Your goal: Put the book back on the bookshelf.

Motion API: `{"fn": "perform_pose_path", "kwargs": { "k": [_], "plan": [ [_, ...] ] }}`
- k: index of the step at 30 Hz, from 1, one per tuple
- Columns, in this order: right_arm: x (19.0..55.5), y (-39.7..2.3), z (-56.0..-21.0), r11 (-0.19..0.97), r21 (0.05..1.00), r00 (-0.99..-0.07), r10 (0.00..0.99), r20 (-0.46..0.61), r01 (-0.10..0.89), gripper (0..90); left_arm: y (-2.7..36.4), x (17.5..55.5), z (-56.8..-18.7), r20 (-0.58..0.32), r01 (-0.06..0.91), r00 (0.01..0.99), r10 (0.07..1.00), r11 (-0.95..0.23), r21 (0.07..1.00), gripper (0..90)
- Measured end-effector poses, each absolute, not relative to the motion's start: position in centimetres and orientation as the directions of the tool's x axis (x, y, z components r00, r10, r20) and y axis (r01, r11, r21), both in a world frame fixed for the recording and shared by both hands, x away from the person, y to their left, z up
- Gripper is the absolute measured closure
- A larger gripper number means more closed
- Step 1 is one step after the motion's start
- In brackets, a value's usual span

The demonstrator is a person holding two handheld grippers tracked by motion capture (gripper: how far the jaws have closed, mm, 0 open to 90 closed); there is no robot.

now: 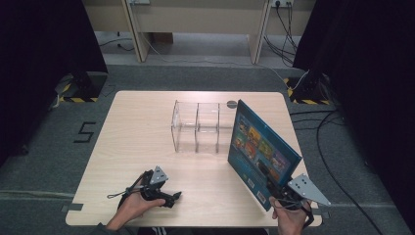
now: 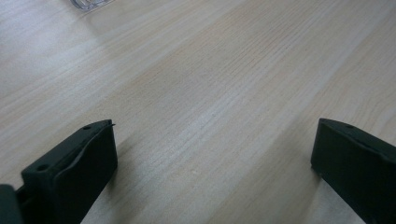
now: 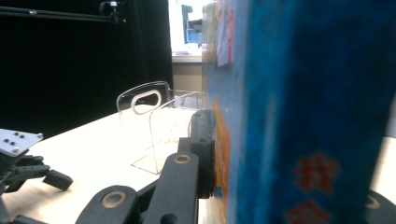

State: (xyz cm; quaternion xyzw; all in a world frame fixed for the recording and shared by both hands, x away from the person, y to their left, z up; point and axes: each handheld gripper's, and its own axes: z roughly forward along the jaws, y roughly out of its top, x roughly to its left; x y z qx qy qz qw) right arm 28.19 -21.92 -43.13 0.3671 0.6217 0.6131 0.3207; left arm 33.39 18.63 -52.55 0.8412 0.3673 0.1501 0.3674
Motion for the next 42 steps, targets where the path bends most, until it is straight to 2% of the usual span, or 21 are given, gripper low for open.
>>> {"fn": "perform_pose_path", "kwargs": {
  "k": [12,42],
  "plan": [
    [29.5,-22.1,-43.2,-0.043,0.996,-0.513,0.855,0.076,0.076,82.9,18.6,33.4,-52.5,-0.018,0.507,0.686,0.727,-0.461,0.728,0.0],
    [32.5,-20.2,-42.4,-0.026,0.997,-0.509,0.859,0.058,0.069,82.9,18.6,33.4,-52.5,-0.018,0.506,0.688,0.725,-0.462,0.728,0.0]
  ]
}}
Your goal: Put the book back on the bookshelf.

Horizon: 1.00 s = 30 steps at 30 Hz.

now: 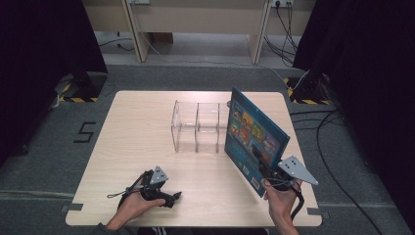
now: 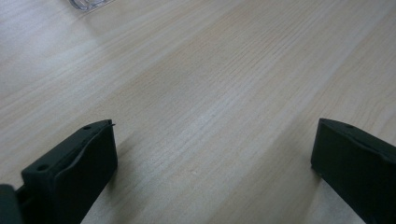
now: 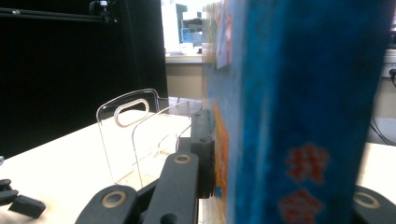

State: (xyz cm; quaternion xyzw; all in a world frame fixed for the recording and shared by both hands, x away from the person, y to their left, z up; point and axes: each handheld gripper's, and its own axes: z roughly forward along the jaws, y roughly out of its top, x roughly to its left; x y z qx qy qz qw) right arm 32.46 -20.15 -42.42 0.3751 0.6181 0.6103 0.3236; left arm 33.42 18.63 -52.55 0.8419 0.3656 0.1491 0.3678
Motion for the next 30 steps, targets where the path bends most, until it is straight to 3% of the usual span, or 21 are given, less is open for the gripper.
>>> {"fn": "perform_pose_path", "kwargs": {
  "k": [30],
  "plan": [
    [38.0,-17.0,-41.7,-0.035,0.998,-0.448,0.892,0.056,0.053,82.9,18.6,33.4,-52.6,-0.017,0.505,0.688,0.726,-0.462,0.729,0.0]
  ]
}}
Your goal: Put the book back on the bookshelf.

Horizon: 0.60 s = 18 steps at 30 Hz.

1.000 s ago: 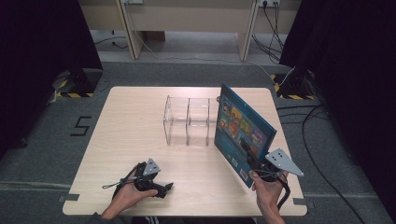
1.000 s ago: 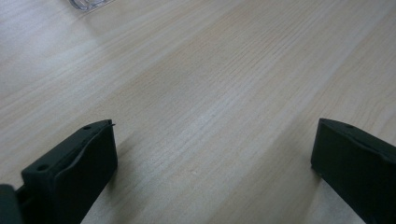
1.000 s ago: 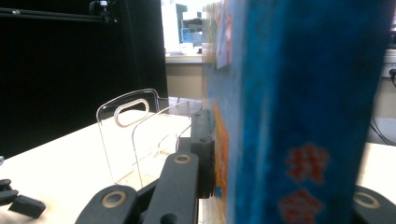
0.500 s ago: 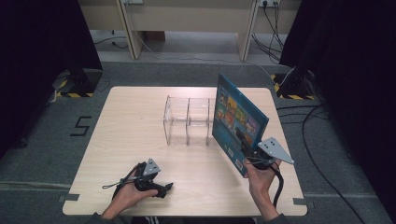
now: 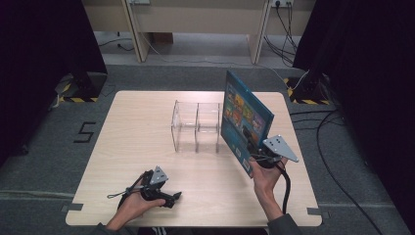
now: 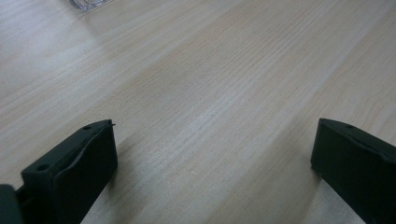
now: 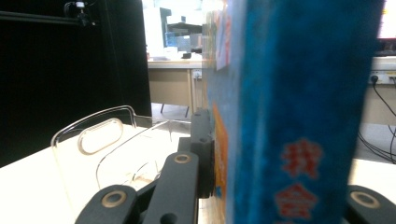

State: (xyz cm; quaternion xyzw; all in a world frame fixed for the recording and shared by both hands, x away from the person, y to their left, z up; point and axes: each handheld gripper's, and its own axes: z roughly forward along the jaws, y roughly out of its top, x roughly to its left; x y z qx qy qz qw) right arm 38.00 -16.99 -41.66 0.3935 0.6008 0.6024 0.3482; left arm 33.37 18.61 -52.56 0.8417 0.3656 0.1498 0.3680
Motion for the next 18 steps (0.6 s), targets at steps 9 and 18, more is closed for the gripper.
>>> {"fn": "perform_pose_path", "kwargs": {
  "k": [9,18],
  "plan": [
    [39.2,-16.9,-42.1,-0.037,0.998,-0.430,0.901,0.058,0.057,82.9,18.6,33.4,-52.6,-0.017,0.505,0.688,0.726,-0.462,0.729,0.0],
    [40.1,-15.9,-42.0,-0.033,0.998,-0.420,0.906,0.051,0.050,82.8,18.6,33.3,-52.6,-0.018,0.505,0.689,0.724,-0.462,0.729,0.0]
  ]
}}
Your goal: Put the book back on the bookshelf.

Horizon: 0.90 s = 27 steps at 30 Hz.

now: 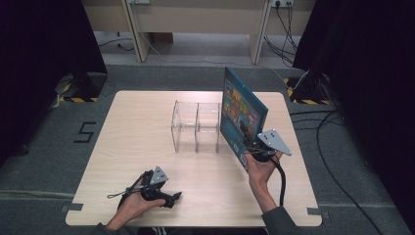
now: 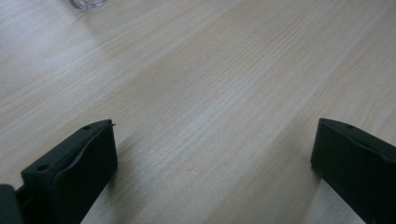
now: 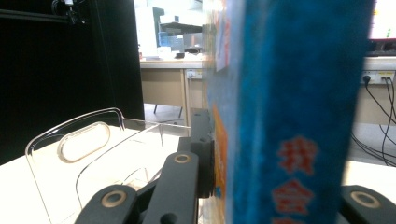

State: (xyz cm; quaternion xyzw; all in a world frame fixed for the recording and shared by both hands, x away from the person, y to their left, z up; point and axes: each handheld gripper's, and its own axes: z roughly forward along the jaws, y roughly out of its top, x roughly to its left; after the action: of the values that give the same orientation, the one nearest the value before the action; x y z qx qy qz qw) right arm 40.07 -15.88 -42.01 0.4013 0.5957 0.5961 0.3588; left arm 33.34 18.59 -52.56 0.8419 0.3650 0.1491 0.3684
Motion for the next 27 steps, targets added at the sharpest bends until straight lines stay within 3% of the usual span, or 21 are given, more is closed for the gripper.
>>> {"fn": "perform_pose_path", "kwargs": {
  "k": [27],
  "plan": [
    [41.9,-15.3,-43.5,-0.076,0.997,-0.386,0.919,0.073,0.008,82.4,18.6,33.3,-52.6,-0.016,0.503,0.690,0.723,-0.464,0.729,0.0]
  ]
}}
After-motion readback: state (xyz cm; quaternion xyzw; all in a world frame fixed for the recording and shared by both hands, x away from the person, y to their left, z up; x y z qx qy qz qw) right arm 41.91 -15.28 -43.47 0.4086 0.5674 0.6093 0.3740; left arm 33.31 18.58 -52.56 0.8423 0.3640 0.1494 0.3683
